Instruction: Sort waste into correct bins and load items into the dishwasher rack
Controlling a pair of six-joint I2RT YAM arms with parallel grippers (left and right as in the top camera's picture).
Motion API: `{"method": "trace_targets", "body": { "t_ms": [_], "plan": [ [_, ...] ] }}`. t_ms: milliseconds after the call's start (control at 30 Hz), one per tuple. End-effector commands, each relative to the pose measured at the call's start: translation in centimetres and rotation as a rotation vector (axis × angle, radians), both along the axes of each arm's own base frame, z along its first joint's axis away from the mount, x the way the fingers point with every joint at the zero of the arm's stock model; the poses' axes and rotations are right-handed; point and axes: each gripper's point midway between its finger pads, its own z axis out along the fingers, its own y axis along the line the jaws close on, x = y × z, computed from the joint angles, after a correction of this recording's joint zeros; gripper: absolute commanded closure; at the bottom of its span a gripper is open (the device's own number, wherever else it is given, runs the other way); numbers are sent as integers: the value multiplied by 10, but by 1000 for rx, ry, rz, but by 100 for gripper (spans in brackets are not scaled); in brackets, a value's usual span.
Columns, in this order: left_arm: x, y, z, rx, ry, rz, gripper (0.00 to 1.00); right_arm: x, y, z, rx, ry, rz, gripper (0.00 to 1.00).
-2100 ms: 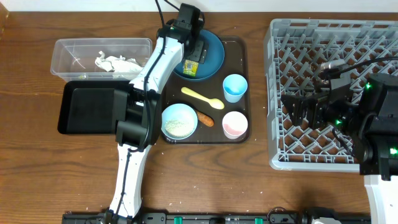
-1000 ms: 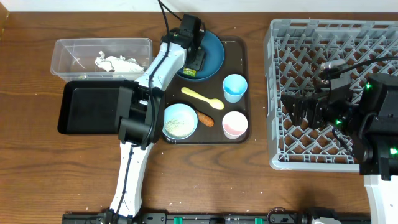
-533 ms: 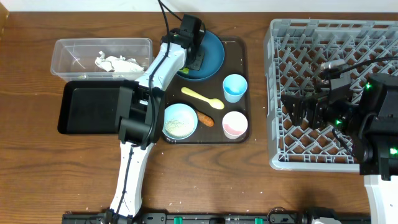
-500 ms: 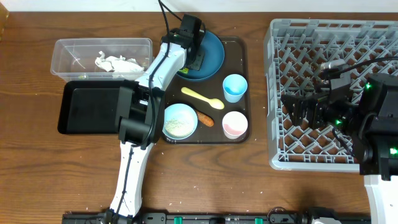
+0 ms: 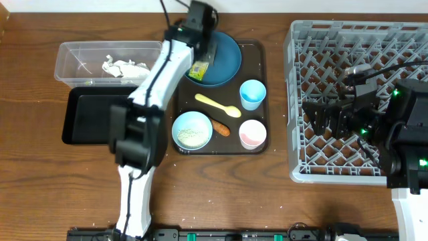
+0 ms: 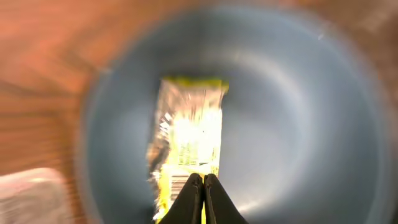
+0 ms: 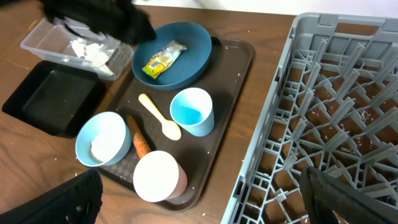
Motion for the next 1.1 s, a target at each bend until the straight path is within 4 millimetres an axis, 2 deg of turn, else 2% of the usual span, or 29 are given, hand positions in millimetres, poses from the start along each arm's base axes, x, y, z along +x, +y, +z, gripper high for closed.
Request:
{"method": "trace_targets", "body": {
  "t_ms": [0, 67, 100, 133, 200, 233, 267, 367, 567, 667, 867, 1067],
  "plan": [
    [0, 4, 46, -26, -78, 30, 94, 1, 2, 7, -3, -17, 8, 1],
    [0, 4, 45, -20, -77, 23, 94, 1, 2, 7, -3, -17, 8, 1],
    [-1, 5, 42, -5, -71, 7, 89, 1, 2, 7, -3, -17, 8, 1],
    [-1, 5, 36, 14, -63, -17, 83, 1, 2, 7, -3, -17, 8, 1],
    [0, 5, 22, 46, -44, -55, 59, 1, 2, 7, -3, -16, 8, 1],
    [0, 5, 12, 63, -30, -75, 52, 1, 2, 7, -3, -16, 8, 1],
    [0, 5, 4, 75, -17, -89, 46, 0, 2, 7, -3, -15, 8, 1],
    [-1, 5, -30, 114, 37, -132, 37, 0, 2, 6, -3, -13, 7, 1],
    [-3, 6, -76, 156, 102, -182, 32, -1, 2, 5, -4, -6, 7, 1],
    [-2, 5, -86, 160, 109, -185, 32, -1, 2, 5, -4, -6, 7, 1],
    [1, 7, -94, 163, 110, -180, 30, -1, 2, 5, -4, -6, 7, 1],
    [-4, 9, -119, 174, 156, -185, 27, -1, 2, 5, -4, -7, 7, 1]
  ]
}}
